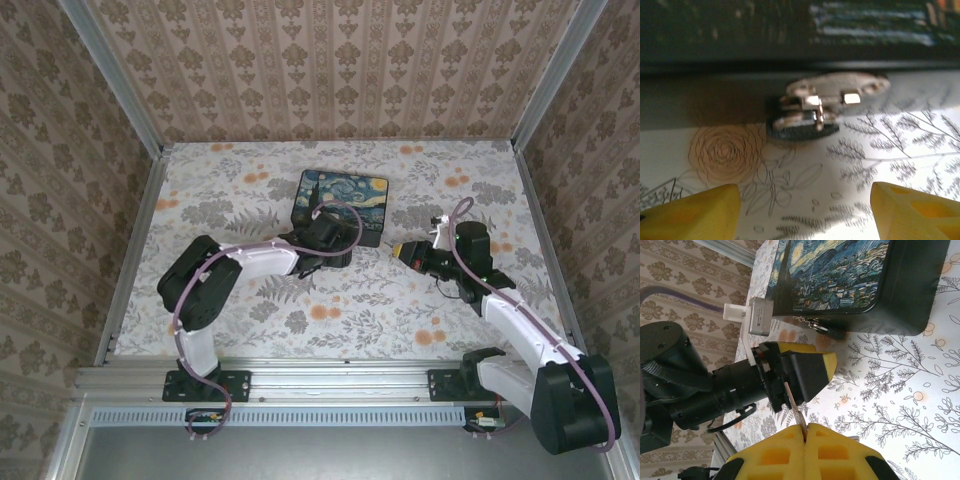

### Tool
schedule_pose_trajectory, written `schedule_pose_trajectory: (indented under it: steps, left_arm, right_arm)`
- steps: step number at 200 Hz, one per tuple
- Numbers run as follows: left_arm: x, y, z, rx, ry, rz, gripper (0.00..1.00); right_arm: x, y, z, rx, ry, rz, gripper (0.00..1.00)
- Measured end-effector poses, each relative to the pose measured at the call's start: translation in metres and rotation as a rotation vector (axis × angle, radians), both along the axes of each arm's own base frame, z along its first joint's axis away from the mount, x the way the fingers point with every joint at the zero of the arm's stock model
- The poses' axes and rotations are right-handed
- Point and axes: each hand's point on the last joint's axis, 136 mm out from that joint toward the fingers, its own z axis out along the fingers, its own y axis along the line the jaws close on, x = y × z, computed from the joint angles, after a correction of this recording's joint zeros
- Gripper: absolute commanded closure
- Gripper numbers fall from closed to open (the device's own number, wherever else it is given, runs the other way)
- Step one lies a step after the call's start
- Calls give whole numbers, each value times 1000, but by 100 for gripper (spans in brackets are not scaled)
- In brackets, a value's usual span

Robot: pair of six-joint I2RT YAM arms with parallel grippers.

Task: Unlock a padlock with a key

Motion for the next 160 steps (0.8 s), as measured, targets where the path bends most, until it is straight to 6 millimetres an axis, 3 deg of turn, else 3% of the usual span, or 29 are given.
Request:
schedule_pose_trajectory:
  steps: [78,124,160]
  left_arm:
    - [18,-8,-10,29,-67,35,49]
    - [22,-8,-8,48,-92,26,72]
    - [20,-7,-6,78,-71,10,75]
  right_arm:
    - [1,4,-7,17,28,22,100]
    - [1,6,-7,28,33,37,100]
    - [0,6,-9,24,39,36,100]
